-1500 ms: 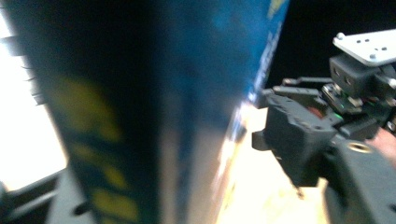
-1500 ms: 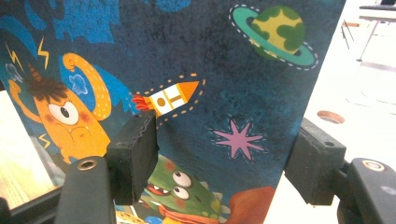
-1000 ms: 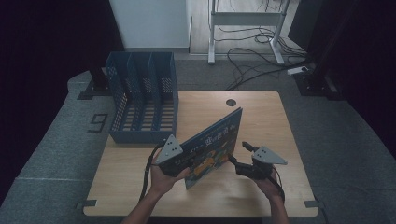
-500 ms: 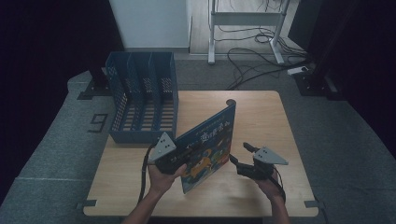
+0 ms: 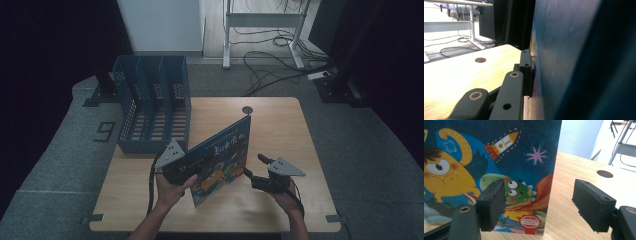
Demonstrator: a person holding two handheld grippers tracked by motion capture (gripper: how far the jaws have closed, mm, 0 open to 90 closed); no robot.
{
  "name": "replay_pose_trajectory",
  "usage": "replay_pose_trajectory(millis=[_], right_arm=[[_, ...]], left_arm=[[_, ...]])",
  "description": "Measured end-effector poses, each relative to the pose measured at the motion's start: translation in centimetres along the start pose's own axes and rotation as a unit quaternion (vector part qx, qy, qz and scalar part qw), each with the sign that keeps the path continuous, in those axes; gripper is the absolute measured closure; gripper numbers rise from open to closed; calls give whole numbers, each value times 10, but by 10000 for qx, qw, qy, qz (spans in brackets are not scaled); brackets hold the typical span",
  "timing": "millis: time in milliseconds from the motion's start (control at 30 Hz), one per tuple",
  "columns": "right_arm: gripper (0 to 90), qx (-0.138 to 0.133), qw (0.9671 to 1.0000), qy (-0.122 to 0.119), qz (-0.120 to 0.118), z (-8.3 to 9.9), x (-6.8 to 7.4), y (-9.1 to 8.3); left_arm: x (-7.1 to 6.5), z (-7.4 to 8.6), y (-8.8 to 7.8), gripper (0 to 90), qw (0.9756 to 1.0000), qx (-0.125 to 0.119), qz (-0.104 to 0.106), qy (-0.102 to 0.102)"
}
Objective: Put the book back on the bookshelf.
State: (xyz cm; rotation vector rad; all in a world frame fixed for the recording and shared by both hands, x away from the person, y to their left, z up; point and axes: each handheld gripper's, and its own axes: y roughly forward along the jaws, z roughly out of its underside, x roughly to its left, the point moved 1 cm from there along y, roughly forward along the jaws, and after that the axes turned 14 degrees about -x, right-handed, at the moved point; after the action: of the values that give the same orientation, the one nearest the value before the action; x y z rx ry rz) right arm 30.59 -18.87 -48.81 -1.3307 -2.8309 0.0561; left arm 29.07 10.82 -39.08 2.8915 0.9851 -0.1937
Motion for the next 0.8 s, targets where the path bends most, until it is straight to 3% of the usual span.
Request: replay_pose_trajectory(millis=[233, 367, 467, 800], right_arm=[[263, 16, 10000, -19, -14, 0, 0, 0], [266, 17, 10000, -24, -19, 0, 0, 0], [271, 12, 10000, -27, -6, 0, -1, -1], [273, -31, 10000, 0, 69, -1, -4, -4]], left_arm=[[-3, -1, 3, 727, 9997, 33, -145, 168], [-5, -2, 3, 795, 9996, -140, -133, 195], [-9, -2, 4, 815, 9989, -179, -170, 400], [-9, -9, 6, 820, 9990, -334, -94, 289]])
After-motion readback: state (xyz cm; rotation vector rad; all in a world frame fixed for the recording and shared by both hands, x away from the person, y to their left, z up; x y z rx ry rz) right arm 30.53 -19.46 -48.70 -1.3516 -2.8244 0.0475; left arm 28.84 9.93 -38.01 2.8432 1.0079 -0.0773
